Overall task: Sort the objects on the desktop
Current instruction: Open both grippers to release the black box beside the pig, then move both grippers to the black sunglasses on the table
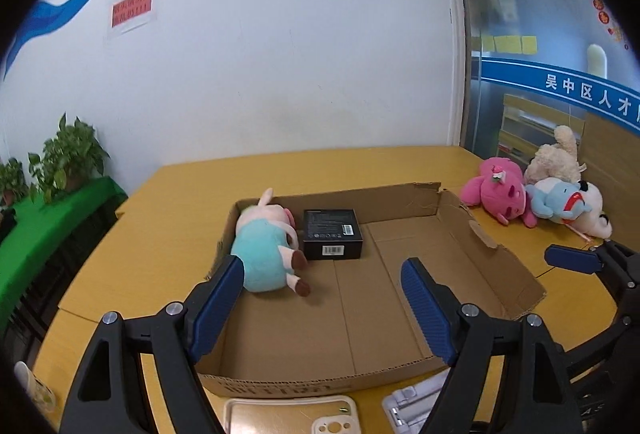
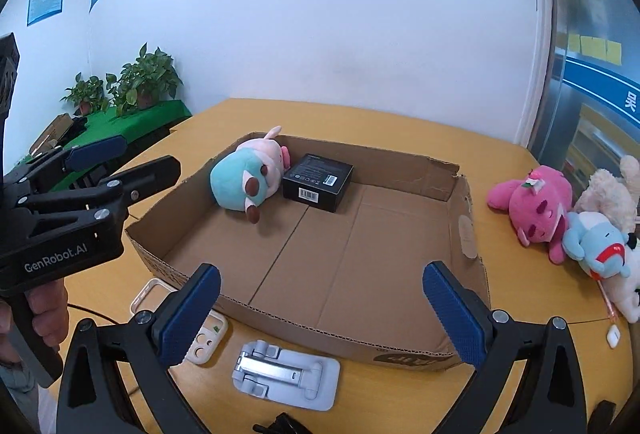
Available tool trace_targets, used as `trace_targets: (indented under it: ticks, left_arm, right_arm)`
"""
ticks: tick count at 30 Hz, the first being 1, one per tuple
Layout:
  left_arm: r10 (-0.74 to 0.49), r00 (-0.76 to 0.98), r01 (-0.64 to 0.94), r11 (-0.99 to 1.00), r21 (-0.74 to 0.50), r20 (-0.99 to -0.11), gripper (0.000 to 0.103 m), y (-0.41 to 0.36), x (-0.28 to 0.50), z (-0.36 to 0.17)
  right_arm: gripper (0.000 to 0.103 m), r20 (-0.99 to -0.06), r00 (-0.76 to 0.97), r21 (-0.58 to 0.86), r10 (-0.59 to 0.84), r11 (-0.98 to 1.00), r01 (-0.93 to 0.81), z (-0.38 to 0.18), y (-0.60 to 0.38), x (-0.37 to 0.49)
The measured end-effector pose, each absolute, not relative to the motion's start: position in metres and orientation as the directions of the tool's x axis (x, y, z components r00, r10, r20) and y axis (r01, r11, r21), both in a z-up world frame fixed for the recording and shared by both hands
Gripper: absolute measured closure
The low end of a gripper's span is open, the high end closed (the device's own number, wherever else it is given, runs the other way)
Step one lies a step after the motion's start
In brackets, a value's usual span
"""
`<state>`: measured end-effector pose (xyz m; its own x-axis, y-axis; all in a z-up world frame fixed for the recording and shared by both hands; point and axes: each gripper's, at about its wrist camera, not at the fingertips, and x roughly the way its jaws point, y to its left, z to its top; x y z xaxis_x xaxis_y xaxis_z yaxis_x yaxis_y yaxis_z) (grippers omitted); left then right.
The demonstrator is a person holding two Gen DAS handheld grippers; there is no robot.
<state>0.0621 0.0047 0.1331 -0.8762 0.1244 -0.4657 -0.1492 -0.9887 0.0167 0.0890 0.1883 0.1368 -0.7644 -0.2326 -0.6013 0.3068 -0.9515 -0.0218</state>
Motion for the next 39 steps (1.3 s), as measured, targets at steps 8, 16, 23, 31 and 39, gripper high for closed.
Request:
trace_targets:
  ticks: [8, 16, 23, 31, 39]
  left_arm:
    - [0.151, -0.844, -0.127, -0.988, -0.083, -0.514, 0.022, -0.005, 0.061, 0.11]
    - [0.153, -0.828, -0.109, -0.988, -0.113, -0.539, 0.022, -0.009, 0.048, 0.097]
    - [0.154, -0.823, -0.118, -0.988, -0.101, -0.547, 0.022, -0.01, 0.043, 0.091]
    - [0.287, -0.714, -0.246, -0.957, -0.155, -0.639, 0.022, -0.001, 0.049, 0.061]
    - [0.489, -0.439, -0.358, -0.865, -0.353, -0.754, 0.022, 0.015, 0.066, 0.007]
  right_arm:
    - [0.0, -0.628, -0.748, -0.031, -0.215, -0.954, 0.299, 0.123, 0.183, 0.084]
    - [0.0, -0.648, -0.729, -0.004, -0.221, -0.956, 0.293, 0.105, 0.185, 0.071]
    - [0.0, -0.669, -0.713, -0.019, -0.213, -0.953, 0.303, 0.093, 0.188, 0.062]
    - [0.0, -0.753, -0.606, -0.011, -0.258, -0.915, 0.403, 0.051, 0.226, 0.095]
    - [0.0, -0.855, -0.352, 0.174, -0.381, -0.85, 0.496, -0.003, 0.269, 0.158]
